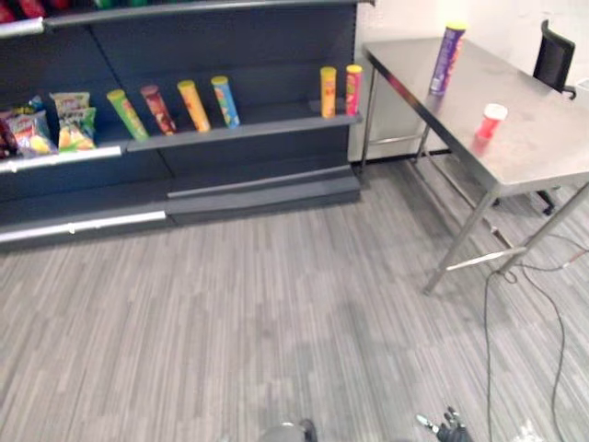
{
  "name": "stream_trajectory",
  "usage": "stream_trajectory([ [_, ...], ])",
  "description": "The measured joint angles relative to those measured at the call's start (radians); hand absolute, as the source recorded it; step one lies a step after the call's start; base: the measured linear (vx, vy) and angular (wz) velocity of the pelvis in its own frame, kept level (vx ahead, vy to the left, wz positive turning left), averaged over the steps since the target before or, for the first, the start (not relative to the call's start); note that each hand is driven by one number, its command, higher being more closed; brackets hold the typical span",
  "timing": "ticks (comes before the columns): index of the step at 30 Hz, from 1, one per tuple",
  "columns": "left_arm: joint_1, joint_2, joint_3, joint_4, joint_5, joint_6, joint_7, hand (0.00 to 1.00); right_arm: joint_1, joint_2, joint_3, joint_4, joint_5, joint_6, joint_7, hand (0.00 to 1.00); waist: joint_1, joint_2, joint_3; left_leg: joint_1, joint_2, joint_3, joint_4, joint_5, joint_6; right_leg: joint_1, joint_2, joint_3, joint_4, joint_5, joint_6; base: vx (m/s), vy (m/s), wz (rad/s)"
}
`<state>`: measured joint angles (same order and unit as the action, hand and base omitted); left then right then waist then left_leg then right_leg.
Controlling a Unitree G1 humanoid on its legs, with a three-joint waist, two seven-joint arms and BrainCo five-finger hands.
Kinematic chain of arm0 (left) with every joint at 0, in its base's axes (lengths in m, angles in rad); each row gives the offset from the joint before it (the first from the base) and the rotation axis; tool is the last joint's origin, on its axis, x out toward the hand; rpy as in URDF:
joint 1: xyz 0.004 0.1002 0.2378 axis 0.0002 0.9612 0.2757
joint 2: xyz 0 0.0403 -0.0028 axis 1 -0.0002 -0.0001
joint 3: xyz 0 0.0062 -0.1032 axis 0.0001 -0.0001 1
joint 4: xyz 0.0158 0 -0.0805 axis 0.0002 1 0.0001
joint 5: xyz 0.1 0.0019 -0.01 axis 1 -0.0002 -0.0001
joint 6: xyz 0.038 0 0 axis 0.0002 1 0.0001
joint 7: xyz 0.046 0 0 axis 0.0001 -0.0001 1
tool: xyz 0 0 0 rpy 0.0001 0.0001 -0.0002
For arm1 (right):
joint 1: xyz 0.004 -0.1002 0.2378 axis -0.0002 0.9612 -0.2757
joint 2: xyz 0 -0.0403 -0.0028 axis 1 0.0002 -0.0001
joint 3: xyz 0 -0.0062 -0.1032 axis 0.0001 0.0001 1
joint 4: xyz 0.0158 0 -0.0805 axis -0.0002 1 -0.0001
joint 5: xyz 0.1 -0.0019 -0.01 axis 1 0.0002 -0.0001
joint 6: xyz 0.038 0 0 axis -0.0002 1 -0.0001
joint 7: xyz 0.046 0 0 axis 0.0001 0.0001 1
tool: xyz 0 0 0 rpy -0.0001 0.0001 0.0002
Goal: Put the gum and the chips on the shelf.
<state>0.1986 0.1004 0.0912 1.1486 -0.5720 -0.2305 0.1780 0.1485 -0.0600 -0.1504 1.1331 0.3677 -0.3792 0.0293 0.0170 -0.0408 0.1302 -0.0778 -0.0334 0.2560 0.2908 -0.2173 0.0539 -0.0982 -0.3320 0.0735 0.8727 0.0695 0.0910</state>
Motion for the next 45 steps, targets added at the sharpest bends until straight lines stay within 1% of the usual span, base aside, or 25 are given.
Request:
stream_trajectory([
  [1, 0.002, 0.004, -0.011, -0.004, 0.006, 0.000, -0.007, 0.00, 0.001, -0.002, 0.001, -0.001, 0.002, -0.005, -0.002, 0.00, -0.003, -0.002, 0.000, 0.052, -0.008, -0.008, -0.026, -0.004, 0.013, -0.056, -0.010, -0.050, 0.120, -0.056, -0.031, 0.25, 0.099, 0.10],
  [3, 0.005, 0.009, -0.016, -0.003, 0.004, 0.001, -0.008, 0.00, 0.000, -0.004, 0.009, -0.001, 0.003, -0.014, -0.002, 0.00, -0.013, -0.002, 0.001, 0.121, -0.006, -0.021, -0.074, -0.001, 0.018, -0.105, 0.005, -0.153, 0.177, -0.178, -0.040, 0.33, 0.070, 0.12],
  [4, 0.003, 0.011, -0.027, -0.003, 0.003, 0.004, -0.010, 0.00, -0.001, -0.004, 0.010, -0.001, 0.004, -0.025, 0.000, 0.00, -0.017, 0.002, 0.003, 0.163, 0.004, -0.030, -0.108, -0.001, 0.018, -0.138, 0.041, -0.208, 0.137, -0.250, -0.039, 0.41, -0.004, 0.13],
  [6, -0.006, 0.005, -0.027, -0.002, 0.004, 0.014, -0.020, 0.00, -0.002, -0.009, 0.009, -0.007, 0.004, -0.042, -0.001, 0.00, -0.026, 0.018, 0.013, 0.217, 0.035, -0.046, -0.147, -0.002, 0.018, -0.176, 0.118, -0.275, 0.002, -0.304, -0.042, 0.36, -0.071, 0.21],
  [8, -0.012, -0.012, -0.002, -0.007, 0.005, 0.015, -0.029, 0.00, 0.011, -0.003, 0.008, -0.025, 0.008, -0.054, -0.003, 0.00, -0.042, 0.035, 0.025, 0.276, 0.074, -0.068, -0.192, -0.015, 0.000, -0.221, 0.179, -0.329, -0.198, -0.299, -0.038, 0.43, -0.144, 0.35],
  [10, -0.017, -0.030, 0.035, -0.010, 0.006, 0.013, -0.029, 0.00, 0.021, 0.000, 0.008, -0.026, 0.027, -0.078, -0.004, 0.00, -0.042, 0.040, 0.029, 0.309, 0.099, -0.080, -0.202, -0.063, -0.027, -0.258, 0.200, -0.336, -0.390, -0.236, -0.026, 0.41, -0.184, 0.21],
  [12, -0.017, -0.046, 0.079, -0.011, 0.006, 0.012, -0.028, 0.00, 0.039, 0.003, 0.012, -0.026, 0.027, -0.085, -0.006, 0.00, -0.042, 0.037, 0.032, 0.356, 0.113, -0.096, -0.192, -0.132, -0.072, -0.274, 0.200, -0.299, -0.579, -0.141, -0.014, 0.44, -0.227, 0.24],
  [13, -0.023, -0.057, 0.091, -0.011, 0.007, 0.015, -0.028, 0.00, 0.045, 0.000, 0.014, -0.026, 0.026, -0.084, -0.011, 0.00, -0.045, 0.044, 0.033, 0.375, 0.125, -0.110, -0.186, -0.160, -0.083, -0.276, 0.202, -0.293, -0.561, -0.049, -0.024, 0.57, -0.268, 0.46],
  [14, -0.042, -0.084, 0.105, -0.007, 0.007, 0.017, -0.028, 0.00, 0.049, -0.018, 0.011, -0.038, 0.028, -0.084, -0.027, 0.00, -0.042, 0.073, 0.030, 0.386, 0.151, -0.134, -0.178, -0.160, -0.090, -0.290, 0.218, -0.313, -0.492, -0.074, -0.072, 0.57, -0.256, 0.41],
  [15, -0.054, -0.100, 0.114, -0.010, 0.009, 0.016, -0.028, 0.00, 0.044, -0.028, 0.012, -0.038, 0.025, -0.081, -0.030, 0.00, -0.041, 0.089, 0.030, 0.386, 0.162, -0.134, -0.170, -0.140, -0.096, -0.295, 0.222, -0.320, -0.465, -0.101, -0.086, 0.56, -0.256, 0.33],
  [18, -0.066, -0.131, 0.148, -0.036, 0.045, 0.012, -0.024, 0.00, 0.039, -0.043, 0.041, -0.041, 0.025, -0.063, -0.049, 0.00, -0.044, 0.097, 0.031, 0.381, 0.197, -0.137, -0.080, -0.017, -0.117, -0.255, 0.231, -0.354, -0.394, -0.193, -0.128, 0.65, -0.323, 0.11],
  [20, -0.081, -0.137, 0.193, -0.042, 0.035, 0.018, -0.023, 0.00, 0.043, -0.042, 0.045, -0.051, 0.022, -0.039, -0.070, 0.00, -0.044, 0.093, 0.032, 0.325, 0.230, -0.160, 0.154, 0.081, -0.128, -0.167, 0.251, -0.367, -0.400, -0.256, -0.137, 0.46, -0.197, 0.04],
  [21, -0.085, -0.141, 0.204, -0.048, 0.027, 0.020, -0.030, 0.00, 0.046, -0.042, 0.046, -0.062, 0.022, -0.037, -0.072, 0.00, -0.044, 0.094, 0.032, 0.283, 0.239, -0.173, 0.247, 0.125, -0.146, -0.147, 0.256, -0.368, -0.408, -0.268, -0.137, 0.37, -0.136, -0.02],
  [22, -0.090, -0.147, 0.231, -0.059, 0.025, 0.021, -0.039, 0.00, 0.045, -0.043, 0.046, -0.073, 0.022, -0.037, -0.072, 0.00, -0.042, 0.087, 0.036, 0.180, 0.264, -0.193, 0.452, 0.225, -0.185, -0.107, 0.272, -0.365, -0.438, -0.281, -0.139, 0.34, -0.086, -0.11],
  [23, -0.089, -0.147, 0.246, -0.075, 0.025, 0.019, -0.050, 0.00, 0.044, -0.043, 0.046, -0.090, 0.022, -0.035, -0.075, 0.00, -0.043, 0.094, 0.035, 0.077, 0.299, -0.187, 0.659, 0.216, -0.192, -0.061, 0.289, -0.361, -0.469, -0.290, -0.146, 0.33, -0.062, -0.15],
  [25, -0.088, -0.145, 0.251, -0.078, 0.012, 0.019, -0.057, 0.00, 0.043, -0.038, 0.053, -0.100, 0.022, -0.024, -0.085, 0.00, -0.039, 0.086, 0.040, -0.027, 0.327, -0.153, 0.815, 0.150, -0.176, 0.027, 0.304, -0.349, -0.518, -0.307, -0.151, 0.32, -0.007, -0.16],
  [27, -0.076, -0.137, 0.247, -0.085, -0.016, 0.018, -0.069, 0.00, 0.039, -0.034, 0.069, -0.101, 0.022, -0.012, -0.087, 0.00, -0.033, 0.073, 0.040, -0.097, 0.332, -0.118, 0.813, 0.076, -0.153, 0.105, 0.303, -0.330, -0.559, -0.317, -0.140, 0.34, 0.056, -0.31],
  [28, -0.071, -0.134, 0.231, -0.086, -0.019, 0.010, -0.075, 0.00, 0.035, -0.029, 0.069, -0.101, 0.022, -0.006, -0.087, 0.00, -0.017, 0.067, 0.040, -0.124, 0.339, -0.076, 0.731, 0.035, -0.142, 0.140, 0.298, -0.305, -0.576, -0.322, -0.131, 0.27, 0.103, -0.53],
  [31, -0.053, -0.123, 0.209, -0.093, -0.054, -0.008, -0.096, 0.00, 0.027, -0.014, 0.068, -0.105, 0.022, -0.001, -0.084, 0.00, -0.009, 0.046, 0.038, -0.144, 0.305, -0.022, 0.327, 0.011, -0.118, 0.181, 0.249, -0.247, -0.579, -0.354, -0.078, 0.28, 0.207, -0.52],
  [33, -0.047, -0.115, 0.187, -0.094, -0.052, -0.010, -0.093, 0.00, 0.028, -0.012, 0.068, -0.105, 0.022, 0.000, -0.072, 0.00, -0.003, 0.041, 0.035, -0.130, 0.266, -0.074, 0.031, 0.084, -0.112, 0.192, 0.205, -0.189, -0.564, -0.392, -0.017, 0.39, 0.406, -0.57],
  [35, -0.044, -0.108, 0.188, -0.095, -0.057, -0.010, -0.096, 0.00, 0.029, -0.009, 0.070, -0.101, 0.024, 0.005, -0.064, 0.00, 0.016, 0.040, 0.025, -0.104, 0.231, -0.068, 0.024, 0.166, -0.138, 0.208, 0.181, -0.132, -0.562, -0.411, 0.009, 0.38, 0.377, -0.62],
  [36, -0.041, -0.091, 0.179, -0.094, -0.054, -0.012, -0.099, 0.00, 0.029, 0.017, 0.076, -0.099, 0.023, 0.008, -0.059, 0.00, 0.012, 0.009, 0.008, -0.094, 0.208, -0.041, 0.032, 0.126, -0.131, 0.224, 0.169, -0.082, -0.589, -0.406, 0.004, 0.33, 0.257, -0.51],
  [38, -0.042, -0.072, 0.181, -0.097, -0.052, -0.016, -0.109, 0.00, 0.023, 0.062, 0.078, -0.097, 0.022, 0.009, -0.040, 0.00, 0.019, -0.022, -0.003, -0.095, 0.186, -0.029, 0.080, 0.064, -0.126, 0.225, 0.174, -0.046, -0.599, -0.381, -0.011, 0.37, 0.196, -0.29],
  [41, -0.045, -0.054, 0.162, -0.078, -0.007, -0.020, -0.105, 0.00, -0.009, 0.073, 0.050, -0.063, -0.004, 0.012, -0.043, 0.00, 0.014, -0.028, -0.023, -0.085, 0.167, -0.004, 0.170, 0.022, -0.086, 0.240, 0.143, 0.026, -0.590, -0.362, -0.001, 0.34, 0.212, -0.33],
  [45, -0.048, -0.034, 0.076, -0.059, 0.046, 0.002, -0.105, 0.00, -0.017, 0.069, -0.003, -0.047, -0.014, 0.018, -0.046, 0.00, 0.013, -0.002, -0.045, -0.016, 0.148, -0.013, 0.130, 0.022, -0.084, 0.241, 0.140, 0.047, -0.557, -0.271, -0.004, 0.24, 0.100, -0.28],
])
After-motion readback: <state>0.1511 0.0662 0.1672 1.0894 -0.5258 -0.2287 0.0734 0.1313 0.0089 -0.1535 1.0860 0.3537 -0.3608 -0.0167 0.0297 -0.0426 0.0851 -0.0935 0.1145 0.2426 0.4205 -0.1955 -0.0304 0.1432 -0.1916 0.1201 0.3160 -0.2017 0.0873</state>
